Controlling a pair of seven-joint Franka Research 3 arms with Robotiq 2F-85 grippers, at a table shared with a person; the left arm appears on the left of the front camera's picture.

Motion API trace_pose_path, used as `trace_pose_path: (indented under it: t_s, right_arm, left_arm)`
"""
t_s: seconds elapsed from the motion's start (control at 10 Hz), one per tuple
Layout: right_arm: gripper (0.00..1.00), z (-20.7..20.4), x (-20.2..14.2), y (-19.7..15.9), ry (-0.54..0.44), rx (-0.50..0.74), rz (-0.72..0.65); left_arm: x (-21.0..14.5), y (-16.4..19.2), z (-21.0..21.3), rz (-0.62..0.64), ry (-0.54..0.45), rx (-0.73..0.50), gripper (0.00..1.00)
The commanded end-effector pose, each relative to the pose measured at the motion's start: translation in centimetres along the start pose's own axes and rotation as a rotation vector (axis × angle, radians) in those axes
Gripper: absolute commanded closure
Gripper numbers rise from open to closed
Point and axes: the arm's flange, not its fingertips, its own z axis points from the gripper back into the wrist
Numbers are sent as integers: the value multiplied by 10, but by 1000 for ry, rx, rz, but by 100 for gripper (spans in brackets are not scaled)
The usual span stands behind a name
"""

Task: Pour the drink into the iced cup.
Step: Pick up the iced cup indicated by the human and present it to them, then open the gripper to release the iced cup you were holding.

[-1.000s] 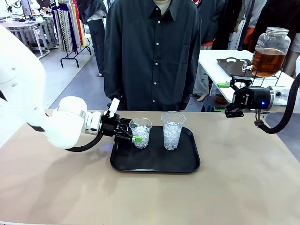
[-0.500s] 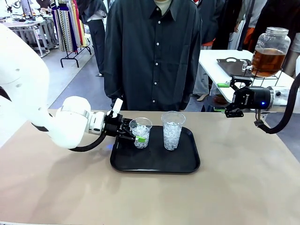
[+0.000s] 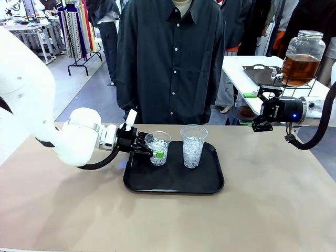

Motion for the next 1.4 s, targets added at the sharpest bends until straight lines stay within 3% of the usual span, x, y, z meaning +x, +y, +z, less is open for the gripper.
trace_pose_path:
  t_s: [0.0, 0.2, 0.4, 0.8, 1.0, 1.3]
  right_arm:
    - [0, 0, 0, 2, -3, -1, 3]
    - [0, 0, 0, 2, -3, -1, 3]
    - [0, 0, 0, 2, -3, -1, 3]
    - [0, 0, 0, 2, -3, -1, 3]
    - [0, 0, 0, 2, -3, -1, 3]
    - [0, 0, 0, 2, -3, -1, 3]
  left_arm:
    - [8, 0, 1, -16, -81, 29, 20]
    - [38, 7, 4, -50, -87, 52, 20]
    - [78, 21, 9, -1, -69, 50, 20]
    - [156, 49, 21, 30, 26, 39, 20]
    - [175, 56, 29, 28, 18, 48, 20]
    - [160, 48, 25, 22, 15, 54, 20]
